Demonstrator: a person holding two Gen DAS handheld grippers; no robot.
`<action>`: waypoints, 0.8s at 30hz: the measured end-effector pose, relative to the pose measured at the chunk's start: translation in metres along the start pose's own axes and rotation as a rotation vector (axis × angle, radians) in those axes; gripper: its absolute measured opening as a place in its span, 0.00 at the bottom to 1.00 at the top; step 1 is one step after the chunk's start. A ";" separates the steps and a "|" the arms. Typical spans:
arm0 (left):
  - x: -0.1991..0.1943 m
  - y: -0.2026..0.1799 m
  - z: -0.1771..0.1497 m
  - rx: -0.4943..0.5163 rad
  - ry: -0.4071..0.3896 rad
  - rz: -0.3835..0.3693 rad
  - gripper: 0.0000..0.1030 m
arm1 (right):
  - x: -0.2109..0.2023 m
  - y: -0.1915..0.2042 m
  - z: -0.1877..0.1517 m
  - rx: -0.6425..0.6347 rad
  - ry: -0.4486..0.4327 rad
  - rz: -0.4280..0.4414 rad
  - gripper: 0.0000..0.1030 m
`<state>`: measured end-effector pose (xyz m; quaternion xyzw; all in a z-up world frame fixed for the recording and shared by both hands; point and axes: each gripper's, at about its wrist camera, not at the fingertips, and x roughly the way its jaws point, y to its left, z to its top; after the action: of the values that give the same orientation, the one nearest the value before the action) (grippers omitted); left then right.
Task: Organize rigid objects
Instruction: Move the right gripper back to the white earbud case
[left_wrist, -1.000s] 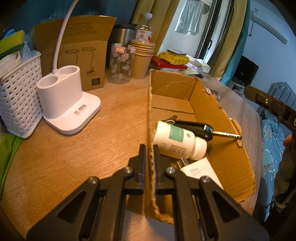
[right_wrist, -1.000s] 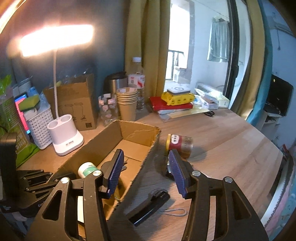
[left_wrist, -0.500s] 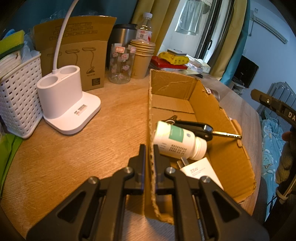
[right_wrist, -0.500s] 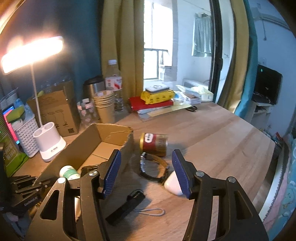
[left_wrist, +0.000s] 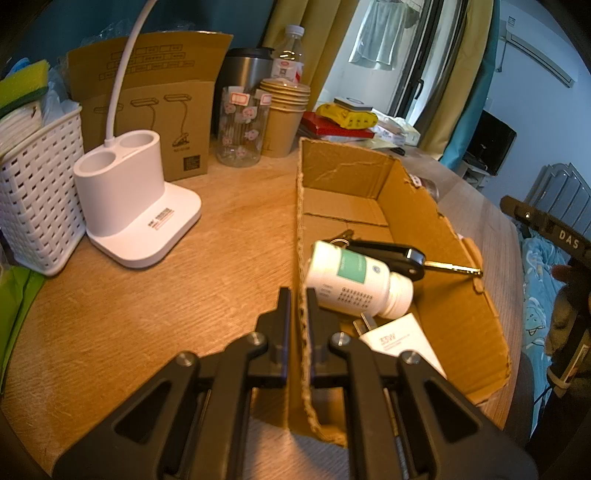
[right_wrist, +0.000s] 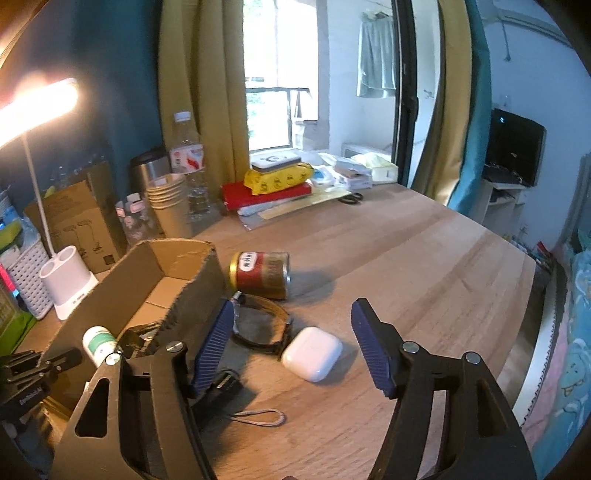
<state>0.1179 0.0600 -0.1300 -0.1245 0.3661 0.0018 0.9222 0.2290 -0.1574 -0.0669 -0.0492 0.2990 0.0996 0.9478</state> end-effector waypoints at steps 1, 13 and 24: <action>0.000 0.001 0.000 0.000 0.000 0.000 0.07 | 0.002 -0.003 -0.001 0.004 0.005 -0.004 0.68; 0.000 0.000 0.000 0.000 0.000 0.000 0.07 | 0.048 -0.019 -0.020 0.050 0.101 -0.019 0.69; 0.000 0.000 0.000 0.000 0.000 0.000 0.07 | 0.075 -0.023 -0.028 0.064 0.167 -0.041 0.69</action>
<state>0.1179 0.0599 -0.1300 -0.1245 0.3661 0.0019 0.9222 0.2786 -0.1719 -0.1321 -0.0330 0.3792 0.0659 0.9224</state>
